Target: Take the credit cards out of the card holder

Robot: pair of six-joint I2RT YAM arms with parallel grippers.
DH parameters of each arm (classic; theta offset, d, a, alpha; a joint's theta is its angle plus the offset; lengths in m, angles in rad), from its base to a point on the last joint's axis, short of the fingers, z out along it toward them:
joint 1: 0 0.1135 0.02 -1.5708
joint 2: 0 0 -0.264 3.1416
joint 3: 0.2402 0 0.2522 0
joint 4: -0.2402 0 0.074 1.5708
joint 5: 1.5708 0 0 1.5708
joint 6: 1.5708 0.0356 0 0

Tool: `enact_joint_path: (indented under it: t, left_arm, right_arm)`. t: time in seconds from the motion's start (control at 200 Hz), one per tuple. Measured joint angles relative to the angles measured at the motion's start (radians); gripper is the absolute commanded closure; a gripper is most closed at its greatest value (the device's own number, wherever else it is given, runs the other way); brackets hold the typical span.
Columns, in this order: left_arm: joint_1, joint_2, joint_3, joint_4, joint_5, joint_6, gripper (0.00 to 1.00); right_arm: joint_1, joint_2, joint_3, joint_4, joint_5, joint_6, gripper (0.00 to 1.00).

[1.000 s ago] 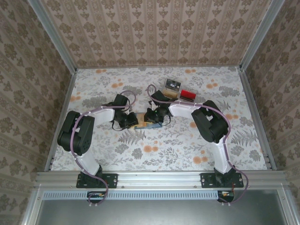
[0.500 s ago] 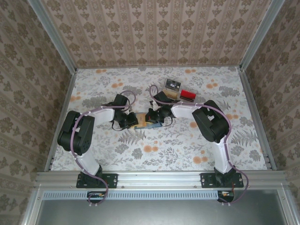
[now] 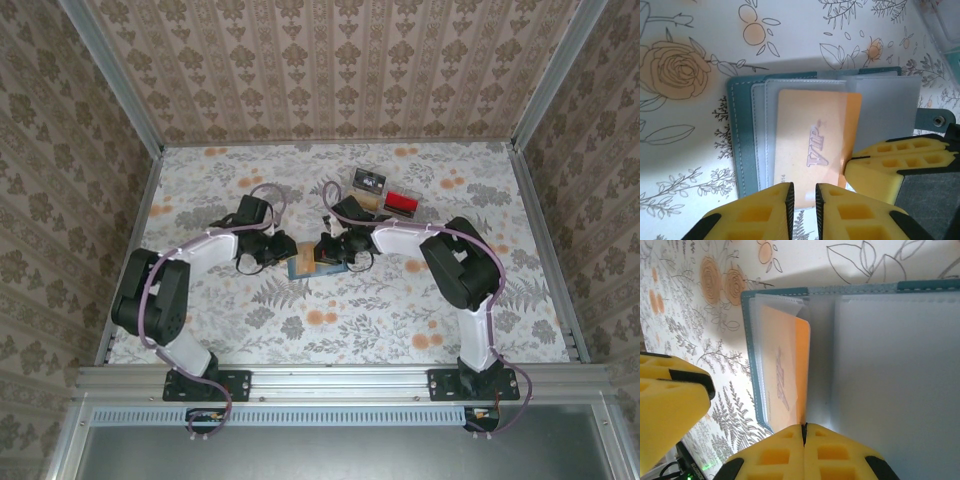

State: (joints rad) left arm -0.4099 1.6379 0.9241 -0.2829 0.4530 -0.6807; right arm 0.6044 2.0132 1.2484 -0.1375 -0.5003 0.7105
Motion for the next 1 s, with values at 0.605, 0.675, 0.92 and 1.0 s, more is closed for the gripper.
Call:
enact_joint_path:
  t: [0.605, 0.675, 0.92, 1.0]
  left_arm:
    - [0.0, 0.146, 0.046, -0.001, 0.04, 0.0, 0.87]
    - [0.0, 0.147, 0.046, -0.001, 0.041, 0.001, 0.87]
    - [0.0, 0.147, 0.044, -0.001, 0.039, 0.003, 0.87]
    - [0.0, 0.147, 0.041, 0.0, 0.039, 0.003, 0.87]
  right_arm:
    - [-0.02, 0.002, 0.001, -0.043, 0.017, -0.001, 0.82]
    - [-0.023, 0.008, 0.002, -0.041, 0.014, 0.003, 0.78]
    - [-0.024, 0.028, 0.018, -0.021, 0.006, 0.023, 0.76]
    - [-0.024, 0.038, 0.02, -0.004, -0.012, 0.029, 0.76]
